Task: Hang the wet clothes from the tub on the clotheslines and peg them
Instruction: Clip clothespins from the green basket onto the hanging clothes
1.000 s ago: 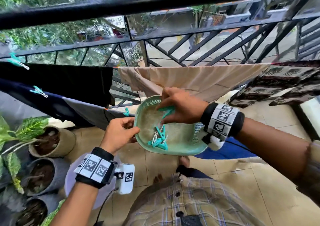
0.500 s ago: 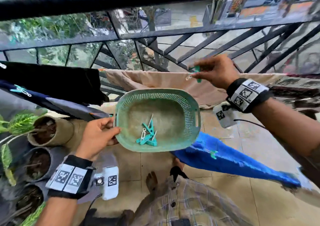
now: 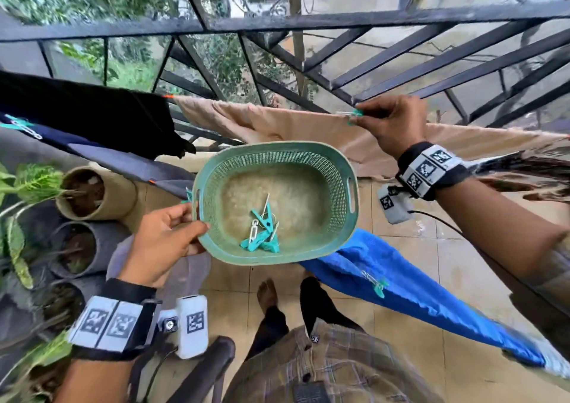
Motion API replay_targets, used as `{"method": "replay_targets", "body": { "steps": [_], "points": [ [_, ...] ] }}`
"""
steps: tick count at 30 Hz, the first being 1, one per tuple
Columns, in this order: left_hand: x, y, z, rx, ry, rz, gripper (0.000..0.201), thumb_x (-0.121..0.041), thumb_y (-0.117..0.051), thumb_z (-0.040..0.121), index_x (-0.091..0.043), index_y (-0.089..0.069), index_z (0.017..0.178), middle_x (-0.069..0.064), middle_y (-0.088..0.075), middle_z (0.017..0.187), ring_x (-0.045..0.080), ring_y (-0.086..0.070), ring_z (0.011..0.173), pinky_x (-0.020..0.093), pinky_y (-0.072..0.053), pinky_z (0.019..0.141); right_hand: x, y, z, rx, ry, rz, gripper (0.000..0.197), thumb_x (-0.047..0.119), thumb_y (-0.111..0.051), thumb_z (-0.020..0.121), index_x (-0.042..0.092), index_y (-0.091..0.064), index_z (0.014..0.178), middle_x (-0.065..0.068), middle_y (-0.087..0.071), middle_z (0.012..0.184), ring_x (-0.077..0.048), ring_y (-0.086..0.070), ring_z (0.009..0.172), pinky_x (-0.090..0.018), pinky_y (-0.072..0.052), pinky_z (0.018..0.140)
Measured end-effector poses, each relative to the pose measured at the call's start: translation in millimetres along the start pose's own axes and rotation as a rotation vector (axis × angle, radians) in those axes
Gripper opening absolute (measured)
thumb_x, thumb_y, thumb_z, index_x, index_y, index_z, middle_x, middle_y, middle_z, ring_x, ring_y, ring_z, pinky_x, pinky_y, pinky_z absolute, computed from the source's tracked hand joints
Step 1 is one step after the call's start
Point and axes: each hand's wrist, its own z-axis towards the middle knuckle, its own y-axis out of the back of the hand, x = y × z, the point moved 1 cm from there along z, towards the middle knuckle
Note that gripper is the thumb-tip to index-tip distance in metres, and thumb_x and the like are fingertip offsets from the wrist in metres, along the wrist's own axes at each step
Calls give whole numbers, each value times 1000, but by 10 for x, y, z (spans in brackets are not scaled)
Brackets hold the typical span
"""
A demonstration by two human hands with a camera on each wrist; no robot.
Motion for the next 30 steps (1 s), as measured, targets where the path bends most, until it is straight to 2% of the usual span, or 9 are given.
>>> {"method": "replay_targets", "body": {
  "steps": [4,10,13,16,19,22,27,29,30],
  "points": [
    [3,-27,-3,4,9,11,31,13,-60,86,-6,-70,108,9,-77,92,16,-73,77,27,-59,61,-40,-45,24,39,9,-7,25,44,-85,64,36,-76,86,3,-75,80,-12,-71,73,-40,-59,70],
    [-54,-84,-18,6,-3,19,32,13,-59,88,-1,-66,116,13,-73,100,12,-73,75,24,-58,60,-42,-39,73,137,-31,-24,46,30,-90,67,23,-74,110,5,-74,88,-2,-66,72,-35,-60,81],
    [-80,-112,-69,14,-16,12,32,13,-58,88,-2,-66,115,10,-74,99,11,-73,76,23,-58,59,-2,11,39,201,2,-42,64,35,-90,64,20,-67,123,3,-72,95,-4,-66,77,-32,-60,83],
    [-80,-125,-130,17,-32,10,31,13,-58,88,-5,-68,111,1,-77,88,9,-72,72,21,-56,56,66,123,-5,218,41,-137,75,35,-88,67,24,-57,135,3,-69,113,-10,-68,89,-30,-58,84],
    [-74,-136,-200,34,-64,28,30,12,-59,88,-8,-69,108,1,-77,86,8,-72,70,20,-56,55,231,313,-86,107,118,-172,59,36,-82,76,27,-60,130,7,-68,113,-6,-68,86,-29,-57,82],
    [-61,-157,-291,49,-92,26,29,12,-59,88,-7,-69,107,1,-76,86,9,-72,70,21,-56,55,631,516,-286,108,194,-82,27,33,-74,85,24,-71,110,7,-72,93,-6,-69,80,-30,-58,80],
    [-20,-237,-442,91,-140,2,26,12,-59,88,-10,-69,98,9,-72,91,8,-71,70,22,-57,58,1336,518,-907,340,395,-222,10,33,-72,87,25,-76,93,17,-62,71,1,-59,61,-15,-48,66],
    [5,-280,-539,117,-158,1,25,13,-59,88,-9,-69,94,8,-72,87,8,-71,69,22,-57,57,1469,350,-1204,535,424,-322,12,34,-71,87,26,-75,95,15,-65,74,2,-60,64,-20,-51,68],
    [14,-301,-600,131,-171,5,23,13,-59,88,-7,-69,93,7,-73,84,8,-71,67,23,-57,56,1508,252,-1347,632,413,-409,15,37,-71,87,26,-74,98,11,-68,78,-5,-64,71,-23,-51,71]
  ]
}}
